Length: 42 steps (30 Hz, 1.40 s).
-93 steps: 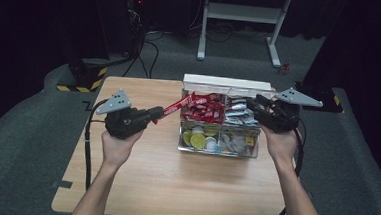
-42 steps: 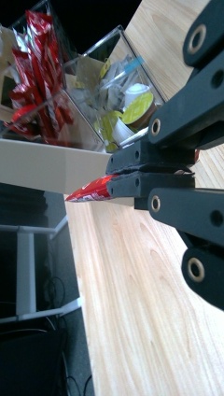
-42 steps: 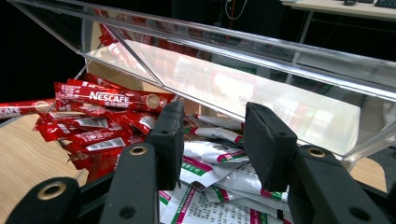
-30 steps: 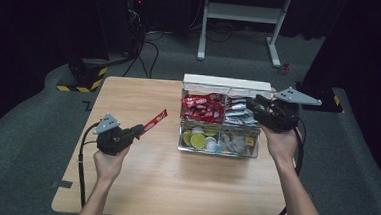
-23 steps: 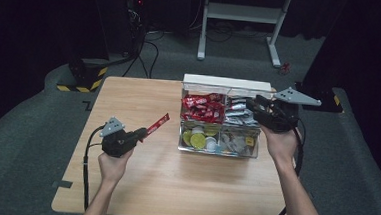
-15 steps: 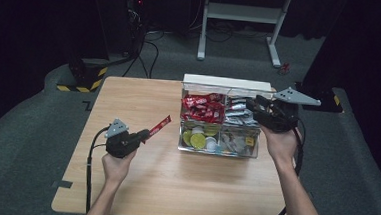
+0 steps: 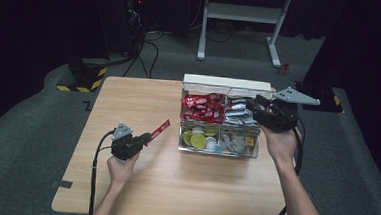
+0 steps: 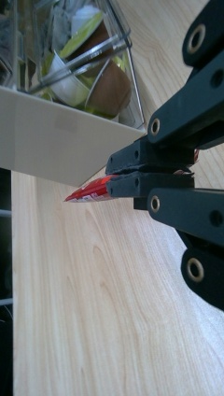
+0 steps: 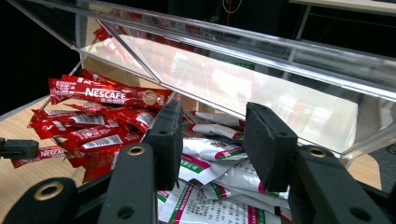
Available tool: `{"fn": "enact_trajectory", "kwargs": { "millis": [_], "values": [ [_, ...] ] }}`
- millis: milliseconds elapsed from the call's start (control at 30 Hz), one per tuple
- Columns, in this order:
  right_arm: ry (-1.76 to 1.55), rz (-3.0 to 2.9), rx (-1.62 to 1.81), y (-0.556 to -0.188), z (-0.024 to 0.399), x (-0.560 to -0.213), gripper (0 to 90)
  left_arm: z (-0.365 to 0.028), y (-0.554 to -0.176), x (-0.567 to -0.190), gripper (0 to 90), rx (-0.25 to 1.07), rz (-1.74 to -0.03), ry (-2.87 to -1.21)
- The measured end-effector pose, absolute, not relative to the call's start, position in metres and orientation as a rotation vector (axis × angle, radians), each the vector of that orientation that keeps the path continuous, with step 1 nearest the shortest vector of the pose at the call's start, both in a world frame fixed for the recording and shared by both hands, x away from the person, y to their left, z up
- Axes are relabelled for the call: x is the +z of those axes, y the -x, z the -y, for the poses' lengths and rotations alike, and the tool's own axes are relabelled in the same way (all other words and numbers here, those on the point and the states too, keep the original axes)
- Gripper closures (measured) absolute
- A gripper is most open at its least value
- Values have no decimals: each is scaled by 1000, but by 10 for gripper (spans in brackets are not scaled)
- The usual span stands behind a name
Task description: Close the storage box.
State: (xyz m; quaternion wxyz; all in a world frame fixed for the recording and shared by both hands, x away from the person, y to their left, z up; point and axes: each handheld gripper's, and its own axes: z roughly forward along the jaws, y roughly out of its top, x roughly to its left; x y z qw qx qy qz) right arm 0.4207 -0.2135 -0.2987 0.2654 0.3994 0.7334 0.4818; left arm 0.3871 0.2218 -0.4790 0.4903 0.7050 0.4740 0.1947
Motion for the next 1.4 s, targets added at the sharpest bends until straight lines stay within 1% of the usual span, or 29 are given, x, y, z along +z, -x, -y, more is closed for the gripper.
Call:
{"fn": "enact_trajectory", "kwargs": {
  "millis": [167,533,700,800,967,1133,1200,1400],
  "values": [
    [-1077,-1979,1302,-421,213,-299,572,-219,-390,-488,874,482,-1171,-1718],
    [-1079,-1982,1292,-423,212,-302,567,-211,-398,-501,859,456,-1188,-1763],
    [-1080,-1980,1300,-423,212,-303,568,-207,-400,-508,836,425,-1201,-1854],
    [-1080,-1981,1297,-423,212,-303,567,-204,-399,-510,808,423,-1193,-1891],
    [-1077,-1980,1302,-423,212,-303,567,-205,-398,-508,743,413,-1185,-1875],
    [-1078,-1981,1301,-423,212,-303,566,-212,-394,-504,586,435,-1207,-1834],
    [-1081,-1980,1302,-423,212,-303,564,-218,-391,-503,547,435,-1220,-1813],
    [-1082,-1967,1319,-419,215,-301,561,-243,-378,-512,504,471,-1301,-1792]
  ]
}}
